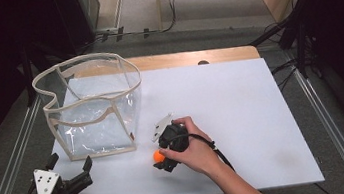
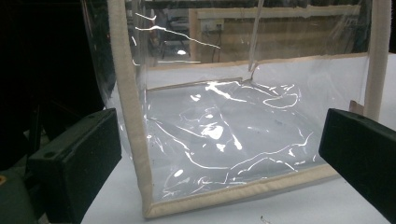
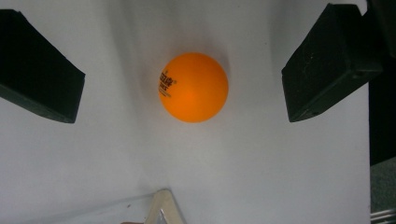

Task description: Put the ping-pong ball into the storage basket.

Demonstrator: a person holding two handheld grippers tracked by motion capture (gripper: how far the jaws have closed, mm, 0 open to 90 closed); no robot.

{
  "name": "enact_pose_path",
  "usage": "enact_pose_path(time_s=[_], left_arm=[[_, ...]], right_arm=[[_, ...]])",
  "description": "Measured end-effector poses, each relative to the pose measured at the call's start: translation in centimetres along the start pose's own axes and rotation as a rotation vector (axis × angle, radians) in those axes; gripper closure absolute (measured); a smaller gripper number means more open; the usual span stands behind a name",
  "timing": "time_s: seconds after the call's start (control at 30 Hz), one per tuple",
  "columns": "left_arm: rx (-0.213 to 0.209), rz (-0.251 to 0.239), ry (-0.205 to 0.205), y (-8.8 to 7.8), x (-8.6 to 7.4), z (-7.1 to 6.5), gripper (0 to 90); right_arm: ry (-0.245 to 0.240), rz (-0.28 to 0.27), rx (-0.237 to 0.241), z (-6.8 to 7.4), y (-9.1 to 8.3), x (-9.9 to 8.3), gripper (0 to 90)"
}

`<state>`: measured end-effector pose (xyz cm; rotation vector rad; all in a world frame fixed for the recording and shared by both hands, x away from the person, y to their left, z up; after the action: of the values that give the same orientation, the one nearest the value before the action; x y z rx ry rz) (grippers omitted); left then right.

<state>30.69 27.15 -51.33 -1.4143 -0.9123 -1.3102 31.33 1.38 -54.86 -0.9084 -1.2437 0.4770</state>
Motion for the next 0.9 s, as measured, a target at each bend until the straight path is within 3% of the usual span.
enact_pose_path(time_s=[0.2, 0.23, 0.3, 0.57, 0.6, 0.63, 0.7, 0.9], left_arm=[[-0.001, 0.000, -0.002, 0.0, 0.0, 0.0, 0.0], [-0.001, 0.000, -0.002, 0.0, 0.0, 0.0, 0.0], [-0.001, -0.001, -0.002, 0.0, 0.0, 0.0, 0.0], [-0.001, -0.002, -0.004, 0.0, 0.0, 0.1, 0.0], [-0.001, -0.002, -0.005, 0.0, 0.0, 0.1, 0.0], [-0.001, -0.002, -0.006, 0.0, 0.0, 0.1, 0.0], [-0.001, -0.002, -0.006, 0.0, 0.0, 0.1, 0.0], [-0.001, -0.002, -0.008, 0.0, 0.0, 0.1, 0.0]], right_arm=[[0.009, 0.030, 0.009, 0.2, 0.6, -0.2, 0.0], [0.004, 0.033, 0.001, 0.2, 0.7, -0.2, 12.9], [-0.004, 0.035, -0.017, 0.1, 0.9, -0.2, 14.4], [0.013, 0.059, -0.019, 0.2, 1.3, -0.5, 14.5], [0.009, 0.064, -0.014, 0.3, 1.3, -0.5, 16.7], [0.024, 0.084, -0.014, 0.4, 1.5, -0.8, 24.5], [0.008, 0.079, -0.009, 0.3, 1.6, -0.7, 25.7], [0.037, 0.093, 0.011, 0.4, 1.8, -0.9, 36.0]])
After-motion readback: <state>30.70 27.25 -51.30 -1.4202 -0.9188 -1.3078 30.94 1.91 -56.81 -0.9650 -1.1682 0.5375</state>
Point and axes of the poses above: each handheld gripper's, and its own axes: y roughly forward along the jaws, x roughly out of its top, z roughly to its left, the point moved 10 cm from there along y, roughly forward along the jaws, and after that the axes turned 2 degrees about -z, right-handed, at the moved point
